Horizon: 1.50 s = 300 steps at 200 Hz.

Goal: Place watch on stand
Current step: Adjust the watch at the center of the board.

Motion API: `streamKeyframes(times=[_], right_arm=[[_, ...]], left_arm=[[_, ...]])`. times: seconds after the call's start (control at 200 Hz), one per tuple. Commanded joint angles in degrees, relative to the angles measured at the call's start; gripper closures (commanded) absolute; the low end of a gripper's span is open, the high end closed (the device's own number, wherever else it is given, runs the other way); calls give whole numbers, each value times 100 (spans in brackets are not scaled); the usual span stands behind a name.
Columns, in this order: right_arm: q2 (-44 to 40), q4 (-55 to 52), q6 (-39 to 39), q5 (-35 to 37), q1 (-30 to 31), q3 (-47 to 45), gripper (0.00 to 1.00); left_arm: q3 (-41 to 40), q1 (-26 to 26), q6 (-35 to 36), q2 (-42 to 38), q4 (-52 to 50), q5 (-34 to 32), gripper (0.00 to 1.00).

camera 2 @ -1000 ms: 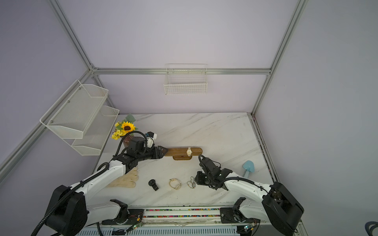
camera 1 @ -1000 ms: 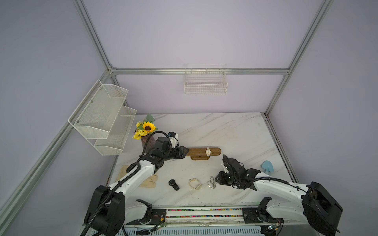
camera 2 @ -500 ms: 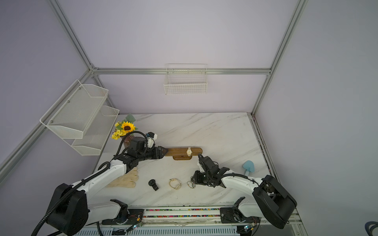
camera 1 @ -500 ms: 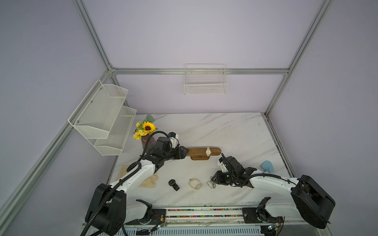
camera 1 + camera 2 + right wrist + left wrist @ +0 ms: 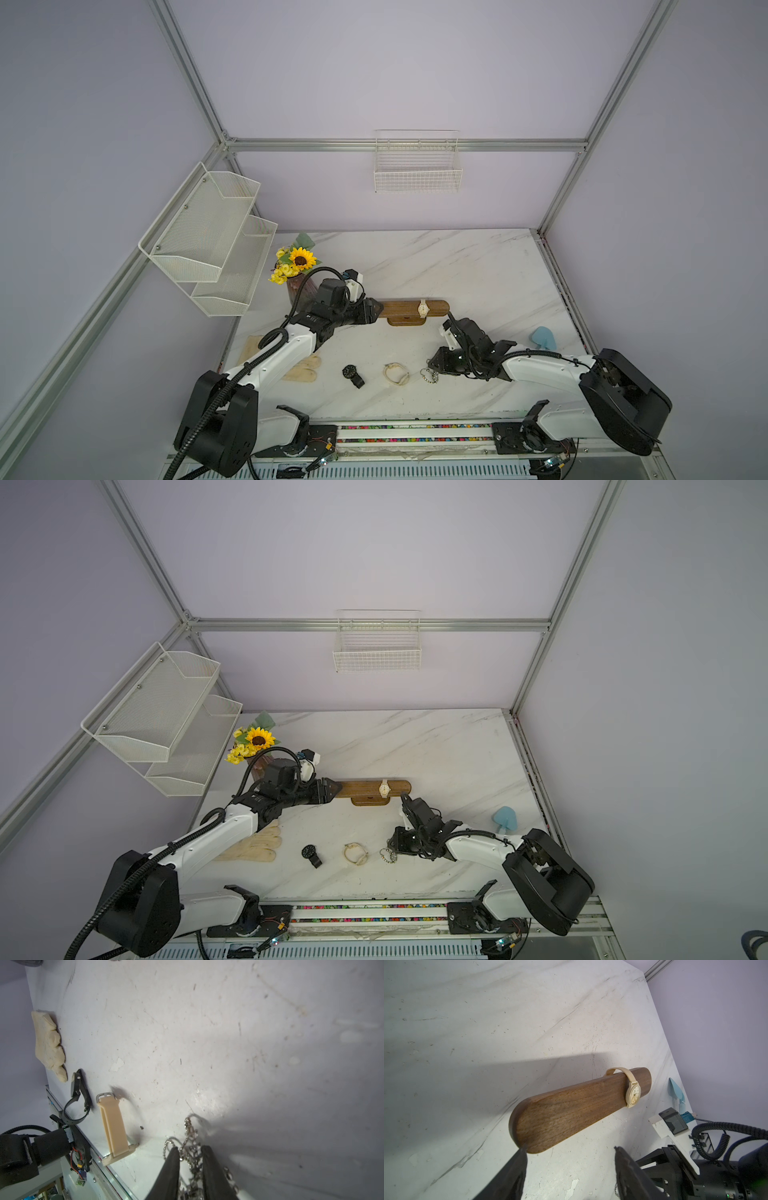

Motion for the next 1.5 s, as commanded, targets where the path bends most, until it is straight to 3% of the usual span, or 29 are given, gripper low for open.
streamKeyframes(times=[0.0,0.19,0.51,0.67,0.965,1.28,1.495], right_arm=[[-35,142,45,73,-23,-50,81],[-120,131,77,5,-28,-6,91],[-308,-119,106,13,-27,242,91],[-524,-795,8,140,-26,707,91],[-650,-3455,-581,2037,131,2336,92],[-13,-5738,-296,4282,817,3811,94],[247,-6201,-122,4480,952,4302,94]], left_arm=[[326,-30,103,7,76,2,34],[371,-32,85,40,79,59,34],[423,-37,64,53,92,185,34],[500,-182,60,17,94,425,35],[664,-559,33,-56,102,580,35],[760,-830,-20,41,138,714,35],[778,-1379,404,15,146,783,35]])
